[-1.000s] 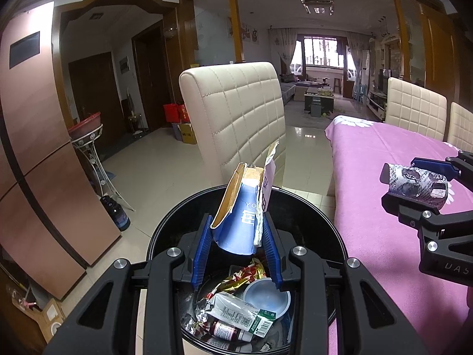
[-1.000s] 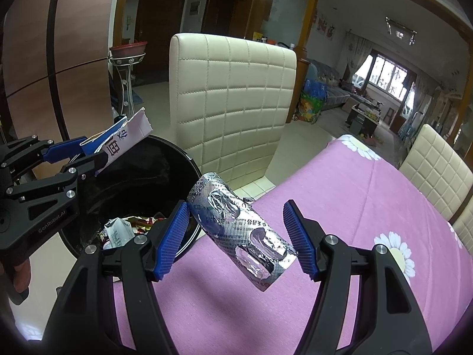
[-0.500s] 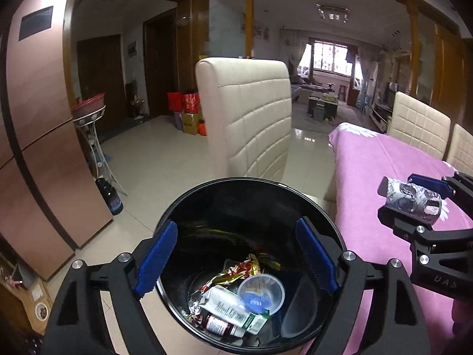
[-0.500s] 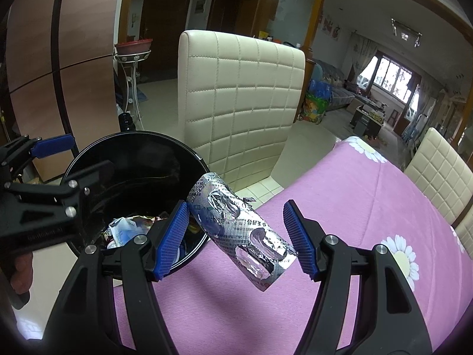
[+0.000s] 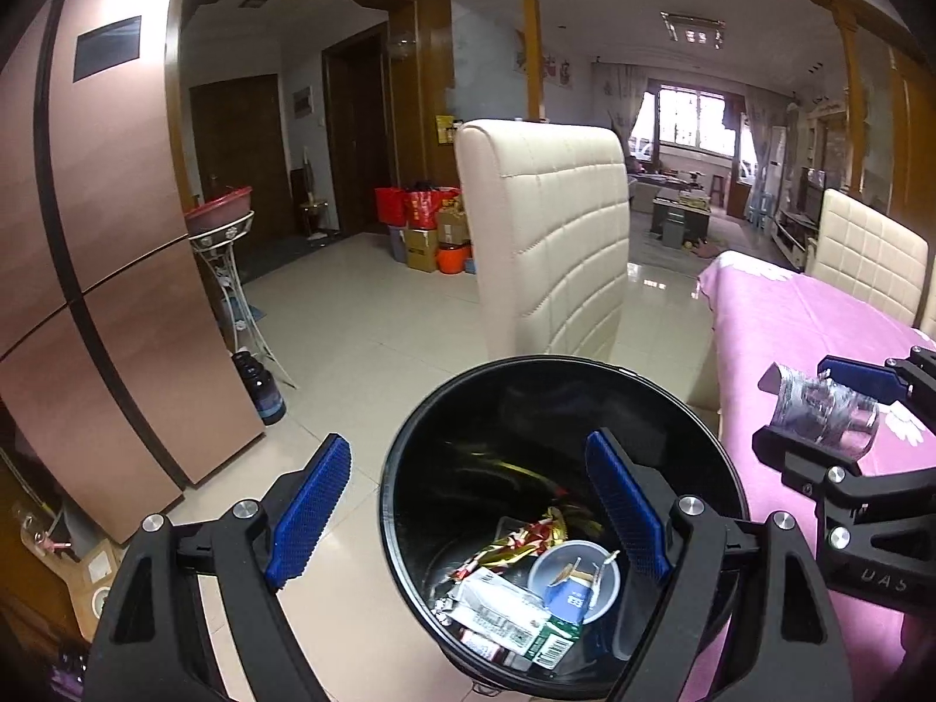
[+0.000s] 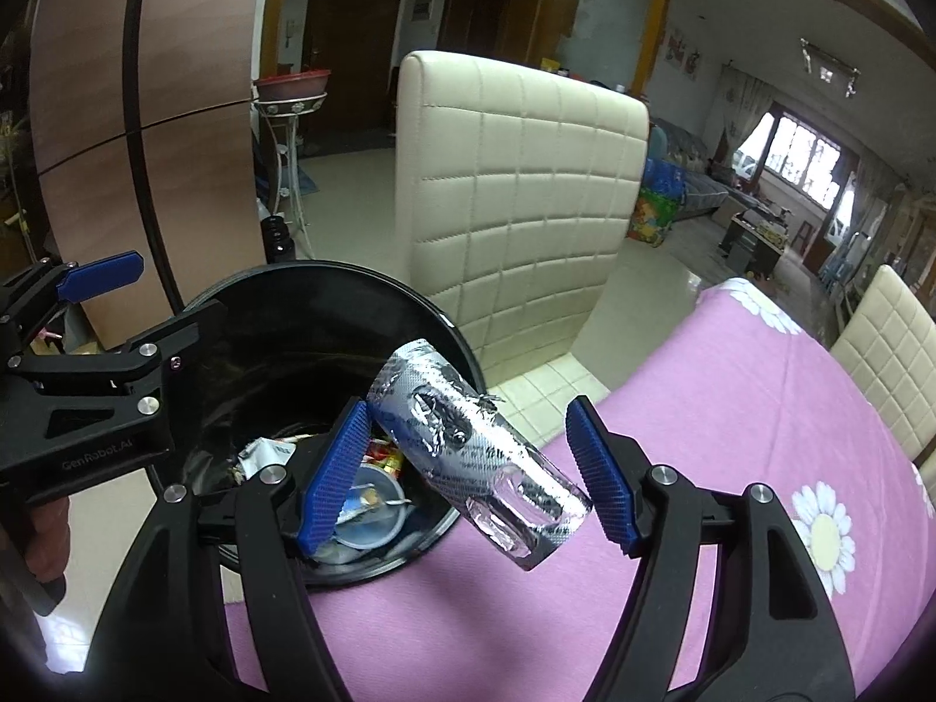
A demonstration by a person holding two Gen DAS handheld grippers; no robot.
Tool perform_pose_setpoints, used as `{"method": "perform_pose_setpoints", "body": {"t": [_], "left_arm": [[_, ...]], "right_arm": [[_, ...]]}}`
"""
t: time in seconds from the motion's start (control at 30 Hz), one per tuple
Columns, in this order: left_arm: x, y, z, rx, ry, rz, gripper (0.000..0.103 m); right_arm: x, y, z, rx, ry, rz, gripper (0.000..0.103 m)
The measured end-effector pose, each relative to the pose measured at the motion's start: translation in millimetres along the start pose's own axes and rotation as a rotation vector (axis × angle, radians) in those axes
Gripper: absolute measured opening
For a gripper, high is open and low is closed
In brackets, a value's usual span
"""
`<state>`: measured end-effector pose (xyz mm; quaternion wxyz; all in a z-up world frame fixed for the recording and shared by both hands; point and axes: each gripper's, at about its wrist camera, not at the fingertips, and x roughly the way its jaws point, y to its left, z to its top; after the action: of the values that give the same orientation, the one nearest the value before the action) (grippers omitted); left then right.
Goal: Collect trash
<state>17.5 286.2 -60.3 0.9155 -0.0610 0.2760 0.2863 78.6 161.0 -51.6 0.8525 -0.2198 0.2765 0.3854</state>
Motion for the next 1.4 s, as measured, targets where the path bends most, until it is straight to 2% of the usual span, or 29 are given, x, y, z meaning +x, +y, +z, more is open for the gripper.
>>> {"method": "perform_pose_setpoints", "body": {"t": [0.07,0.17,0.47,0.83,0.97,1.23,1.4], "left_arm": [[-0.1,3.8,0.2,-0.007,-0.003,0.008,0.081],[-1.6,9.8,0.2,-0.016,-0.009,0.016,0.081],[-0.9,8.0,-1.8,-0.001,-0.004,0.003,0.081],[-6.3,-8.2,0.9,0.033,-0.026,-0.016,0.081],[-5.0,-10.1,-0.1,0.034,-0.030,-0.012,0.088],[-5.1,-9.0,0.3,0.032,-0.030,0.001,0.088],[-7.6,-14.4,0.1,0.034,-0.034,-0.018,0.088]], "right_arm": [[0.5,2.8,2.4,-0.003,-0.008,-0.001,0.075],[0.9,4.1,1.7,0.005,-0.012,0.007,0.085],[1.4,-2.7,-9.0,0.006,0.012,-0.022,0.086],[-7.2,-17.6,-11.7,0.044,-0.011,-0.032,0.098],[-7.0,-19.4,-10.5,0.050,-0.011,-0.028,0.099],[-6.7,-19.6,-11.8,0.049,-0.015,-0.051,0.099],[-11.7,-31.7,-15.2,0.086,-0.017,-0.088,0.099]]}}
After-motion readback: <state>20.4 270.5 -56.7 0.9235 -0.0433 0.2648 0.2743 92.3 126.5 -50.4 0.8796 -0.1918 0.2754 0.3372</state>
